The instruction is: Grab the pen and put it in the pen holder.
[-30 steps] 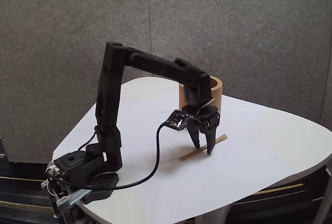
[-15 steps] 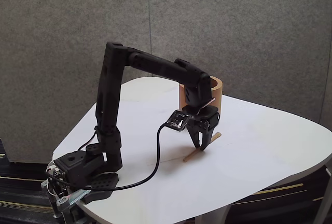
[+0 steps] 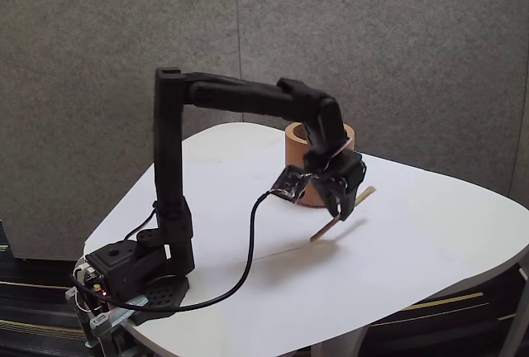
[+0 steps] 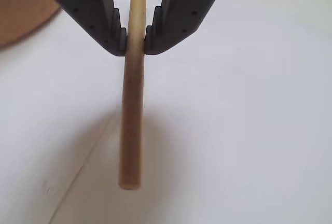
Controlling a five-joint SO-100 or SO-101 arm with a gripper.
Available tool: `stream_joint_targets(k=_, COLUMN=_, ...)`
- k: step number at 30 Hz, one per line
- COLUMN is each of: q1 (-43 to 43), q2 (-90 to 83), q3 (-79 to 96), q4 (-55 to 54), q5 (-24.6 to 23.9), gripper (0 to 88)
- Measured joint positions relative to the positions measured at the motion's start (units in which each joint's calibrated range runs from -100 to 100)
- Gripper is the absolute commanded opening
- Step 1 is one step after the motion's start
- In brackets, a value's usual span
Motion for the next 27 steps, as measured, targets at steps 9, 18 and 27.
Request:
stream_joint_targets(k=9, q1=0.07, q2=-20.07, q3=-0.09, q4=0.08, q5=10.94, gripper=0.5)
stream_joint_targets(k=18, q1=0.29, q2=-30.91, q3=-0.09, q4=-7.88, q5=33.02, gripper=0.5)
stream_joint_targets(k=27, q1=-6.02, q2=-30.91, q3=0.00, q4=-38.47, q5=58.32, gripper=0.5)
